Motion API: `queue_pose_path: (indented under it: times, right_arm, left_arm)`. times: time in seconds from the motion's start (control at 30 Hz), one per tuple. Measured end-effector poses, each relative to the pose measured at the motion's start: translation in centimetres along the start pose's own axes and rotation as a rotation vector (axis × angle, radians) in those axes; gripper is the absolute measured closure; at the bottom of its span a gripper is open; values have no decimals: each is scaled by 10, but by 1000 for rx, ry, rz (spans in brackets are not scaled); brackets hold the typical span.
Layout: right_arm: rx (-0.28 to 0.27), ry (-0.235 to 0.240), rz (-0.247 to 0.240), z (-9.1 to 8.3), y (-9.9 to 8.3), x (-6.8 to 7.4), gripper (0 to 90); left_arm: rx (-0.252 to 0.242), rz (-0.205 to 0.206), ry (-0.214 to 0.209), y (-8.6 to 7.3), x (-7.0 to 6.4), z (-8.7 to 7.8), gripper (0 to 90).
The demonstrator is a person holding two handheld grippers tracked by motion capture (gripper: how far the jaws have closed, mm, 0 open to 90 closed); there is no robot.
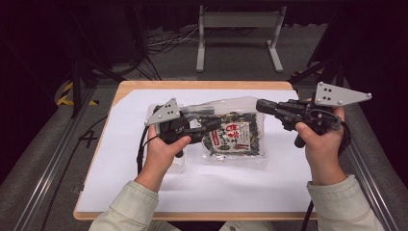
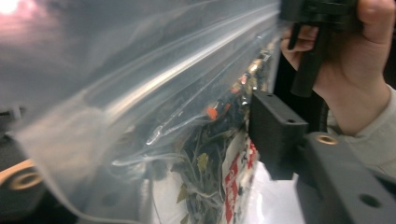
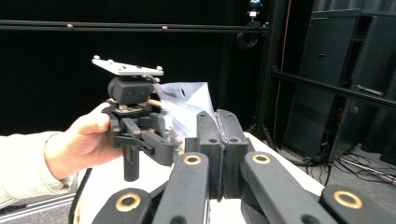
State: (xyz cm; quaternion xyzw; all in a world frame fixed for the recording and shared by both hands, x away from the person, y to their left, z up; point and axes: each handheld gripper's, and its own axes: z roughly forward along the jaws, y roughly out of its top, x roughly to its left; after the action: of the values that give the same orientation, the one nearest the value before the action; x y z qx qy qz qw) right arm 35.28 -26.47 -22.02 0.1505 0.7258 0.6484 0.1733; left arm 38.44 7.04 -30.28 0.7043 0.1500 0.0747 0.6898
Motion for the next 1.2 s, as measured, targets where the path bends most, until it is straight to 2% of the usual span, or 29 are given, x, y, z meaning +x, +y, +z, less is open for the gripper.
queue_pose_path:
  times: [0.23, 0.3, 0.53, 0.63, 0.73, 0.93, 1.07, 1.2]
  right_arm:
    - [7, -24, 4, -3, -3, -4, 895]
    - [9, -29, 4, -4, -3, -5, 891]
    - [19, -67, -9, -5, -4, -6, 869]
    - [19, -74, -7, -6, -5, -8, 851]
    - [30, -86, -17, -6, -7, -8, 838]
    - [24, -88, -12, -7, -7, -9, 808]
    - [18, -102, -17, -9, -7, -9, 725]
    - [6, -147, -31, -12, -6, -8, 549]
  left_arm:
    - [25, 24, -19, 2, -5, -2, 626]
    - [42, 24, -39, 3, -6, -2, 647]
    - [44, 26, -91, 6, -10, -5, 719]
    - [58, 52, -81, 9, -13, -5, 738]
    - [57, 39, -82, 10, -14, -5, 740]
    - [46, 45, -77, 12, -15, -6, 742]
    - [42, 50, -64, 16, -16, -7, 745]
    - [36, 57, -38, 19, -15, -10, 746]
